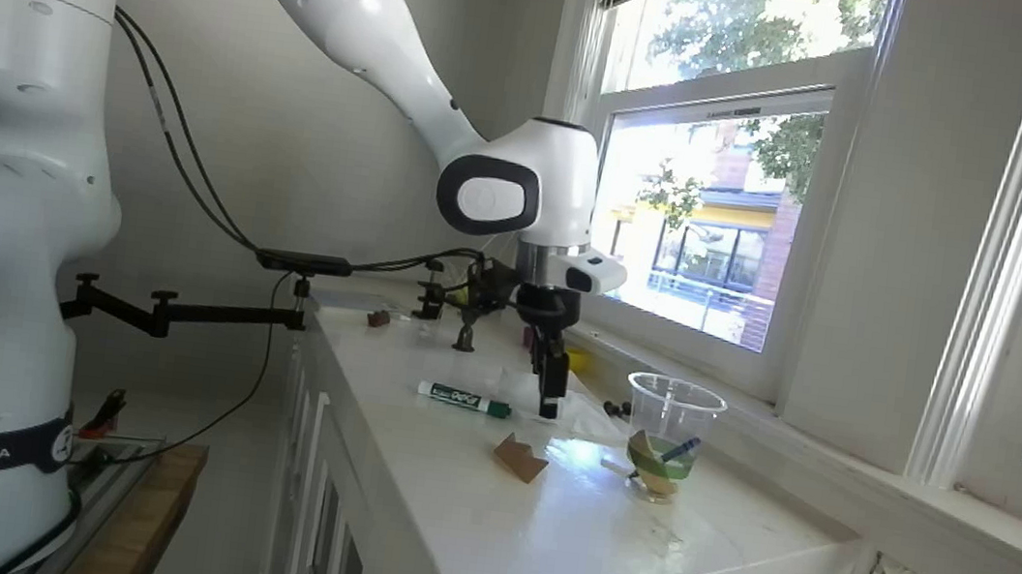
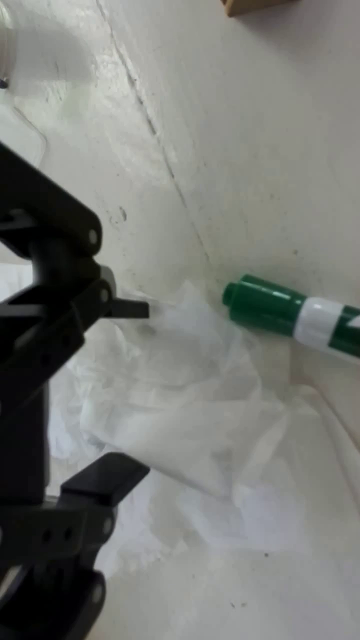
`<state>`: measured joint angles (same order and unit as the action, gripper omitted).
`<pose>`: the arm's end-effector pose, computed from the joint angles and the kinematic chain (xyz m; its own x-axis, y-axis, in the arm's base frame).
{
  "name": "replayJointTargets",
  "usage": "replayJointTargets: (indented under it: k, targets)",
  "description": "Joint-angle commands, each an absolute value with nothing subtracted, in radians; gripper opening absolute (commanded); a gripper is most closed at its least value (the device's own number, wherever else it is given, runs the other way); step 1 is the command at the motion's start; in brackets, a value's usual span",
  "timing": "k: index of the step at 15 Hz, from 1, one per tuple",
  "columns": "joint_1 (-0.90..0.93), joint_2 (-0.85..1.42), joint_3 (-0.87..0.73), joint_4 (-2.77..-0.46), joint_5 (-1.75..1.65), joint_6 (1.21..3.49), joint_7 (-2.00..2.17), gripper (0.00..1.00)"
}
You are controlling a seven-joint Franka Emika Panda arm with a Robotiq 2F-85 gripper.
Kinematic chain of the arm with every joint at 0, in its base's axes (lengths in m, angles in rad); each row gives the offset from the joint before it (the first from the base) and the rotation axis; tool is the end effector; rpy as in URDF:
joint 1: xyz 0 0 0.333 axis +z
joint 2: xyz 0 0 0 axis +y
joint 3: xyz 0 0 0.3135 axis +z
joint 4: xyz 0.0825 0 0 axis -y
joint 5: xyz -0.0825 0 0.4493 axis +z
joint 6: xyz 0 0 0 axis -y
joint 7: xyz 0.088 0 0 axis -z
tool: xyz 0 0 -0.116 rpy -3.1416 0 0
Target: Use the tissue to wipe the table
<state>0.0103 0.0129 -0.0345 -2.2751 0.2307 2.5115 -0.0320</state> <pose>0.5907 -0.0149 0.3186 0.9614 -0.1767 0.2110 -0.1431 -0.9758 -0.1652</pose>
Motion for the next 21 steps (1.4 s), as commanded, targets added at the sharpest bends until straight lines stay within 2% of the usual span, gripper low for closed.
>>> replayJointTargets:
  k: [1, 2, 3, 8, 11, 21]
  targets:
    - [-0.001, 0.016, -0.027, -2.272, 0.231, 2.511, -0.041, 0.52]
    - [-0.001, 0.016, -0.027, -2.272, 0.230, 2.515, -0.041, 0.56]
    - [-0.001, 0.016, -0.027, -2.272, 0.229, 2.514, -0.039, 0.55]
    - [-0.005, 0.022, -0.029, -2.270, 0.228, 2.516, -0.042, 0.18]
    - [-0.009, 0.027, -0.031, -2.269, 0.229, 2.515, -0.045, 0.01]
    - [0.075, -0.197, 0.036, -2.419, 0.305, 2.485, -0.247, 0.00]
